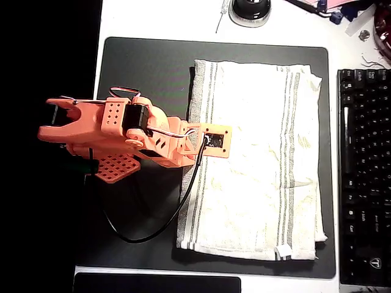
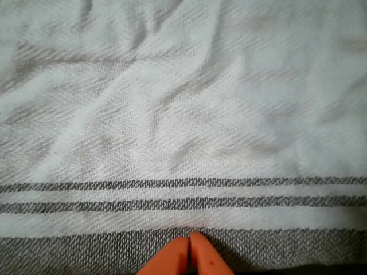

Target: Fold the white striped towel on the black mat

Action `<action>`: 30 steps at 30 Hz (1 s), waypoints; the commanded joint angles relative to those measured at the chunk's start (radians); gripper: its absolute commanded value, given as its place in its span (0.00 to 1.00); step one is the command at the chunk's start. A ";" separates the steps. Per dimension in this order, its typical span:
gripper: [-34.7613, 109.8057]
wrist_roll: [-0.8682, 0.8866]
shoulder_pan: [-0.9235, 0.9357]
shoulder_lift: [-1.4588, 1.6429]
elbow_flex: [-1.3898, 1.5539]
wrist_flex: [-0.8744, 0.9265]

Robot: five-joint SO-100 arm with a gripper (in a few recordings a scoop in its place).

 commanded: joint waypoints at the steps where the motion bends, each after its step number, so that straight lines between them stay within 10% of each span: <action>1: 0.24 -0.012 0.008 0.021 0.020 0.017; 30: 0.24 -0.009 -0.032 0.020 0.011 0.011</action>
